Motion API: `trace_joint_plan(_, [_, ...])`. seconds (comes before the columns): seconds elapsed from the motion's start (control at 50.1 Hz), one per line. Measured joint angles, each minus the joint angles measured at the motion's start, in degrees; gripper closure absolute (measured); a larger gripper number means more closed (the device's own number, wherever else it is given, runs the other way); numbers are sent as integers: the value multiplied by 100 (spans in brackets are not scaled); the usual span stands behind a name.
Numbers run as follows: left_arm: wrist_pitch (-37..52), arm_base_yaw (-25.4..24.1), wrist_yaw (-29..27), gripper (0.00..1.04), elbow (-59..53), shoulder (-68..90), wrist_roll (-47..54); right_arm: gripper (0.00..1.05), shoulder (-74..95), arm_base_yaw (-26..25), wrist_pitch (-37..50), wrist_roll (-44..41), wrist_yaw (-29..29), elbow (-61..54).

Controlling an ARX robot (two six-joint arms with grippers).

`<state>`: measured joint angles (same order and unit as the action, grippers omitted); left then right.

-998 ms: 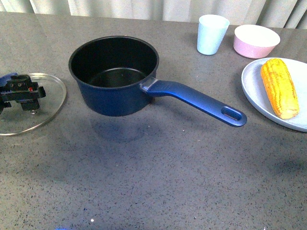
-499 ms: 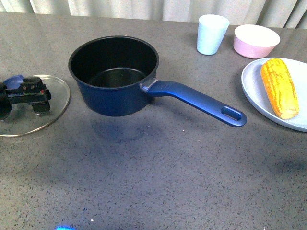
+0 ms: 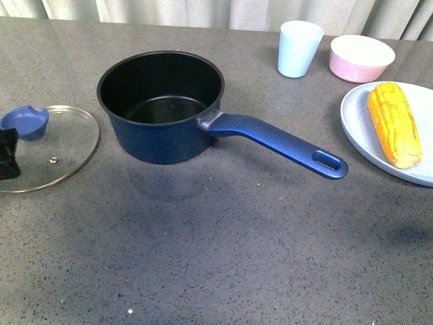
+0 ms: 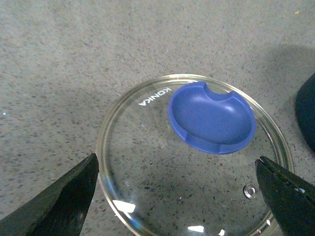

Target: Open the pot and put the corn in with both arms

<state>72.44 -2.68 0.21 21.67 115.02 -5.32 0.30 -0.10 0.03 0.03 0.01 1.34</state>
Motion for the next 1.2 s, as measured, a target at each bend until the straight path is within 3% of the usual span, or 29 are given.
trace_joint_plan(0.259, [-621,-457,603,11,-741,-1910,2,9,0,0,0,0,0,0])
trace_joint_plan(0.359, [68,-494,682,27,-999,-2100,166,9,-4,0,0,0,0,0])
trace_joint_plan(0.439, [570,-400,623,45,-1397,-2577,348,9,-2,0,0,0,0,0])
trace_joint_plan(0.579, [-24,-232,448,77,-1808,-3853,431,9,-2,0,0,0,0,0])
trace_joint_plan(0.738, [-798,142,17,104,-2013,-4780,452,9,-2,0,0,0,0,0])
trace_joint_plan(0.978, [-2712,254,-20,103,-2079,-6712,470,9,-2,0,0,0,0,0])
trace_joint_plan(1.197, [-3526,254,-22,103,-2081,-7665,472,9,-2,0,0,0,0,0])
